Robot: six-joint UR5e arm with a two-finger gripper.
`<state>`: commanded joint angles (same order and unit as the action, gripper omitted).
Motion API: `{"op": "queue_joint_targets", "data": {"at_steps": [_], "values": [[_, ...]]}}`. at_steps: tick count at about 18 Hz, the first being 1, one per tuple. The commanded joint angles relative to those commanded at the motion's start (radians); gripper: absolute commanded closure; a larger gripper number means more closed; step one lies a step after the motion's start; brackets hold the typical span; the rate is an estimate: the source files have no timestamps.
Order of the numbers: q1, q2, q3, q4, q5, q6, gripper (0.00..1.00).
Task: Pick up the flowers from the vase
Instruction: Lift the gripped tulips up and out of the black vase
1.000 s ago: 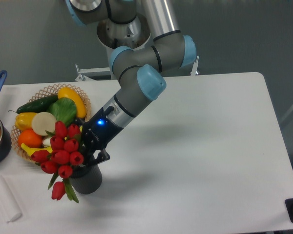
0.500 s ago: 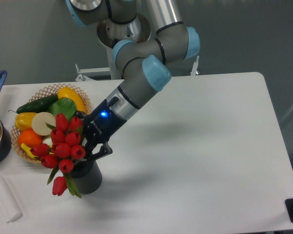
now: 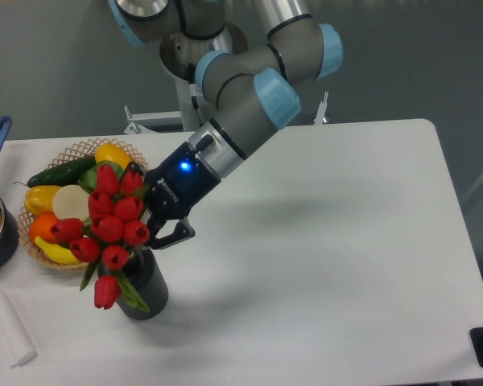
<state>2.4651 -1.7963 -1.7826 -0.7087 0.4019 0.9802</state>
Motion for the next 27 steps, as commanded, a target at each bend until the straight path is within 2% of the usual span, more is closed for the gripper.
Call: {"op": "queue_joint_targets", "data": {"at_steps": [12,17,22,24,27], "values": [[0.028,-0.005,0.164,-0.002,-0.046,-0.207,0.5],[0.043,-0.006,0.178,-0.002,-0.049,-0.21,0.5],[0.084,-0.015,0.245,-0.002,-0.092,-0.262,0.5],[0.09,-0.038,0.268,-0.002,-0.092,-0.265,0.5],[0.139,-0.04,0.27,-0.003,-0.092,-0.264,0.5]]}}
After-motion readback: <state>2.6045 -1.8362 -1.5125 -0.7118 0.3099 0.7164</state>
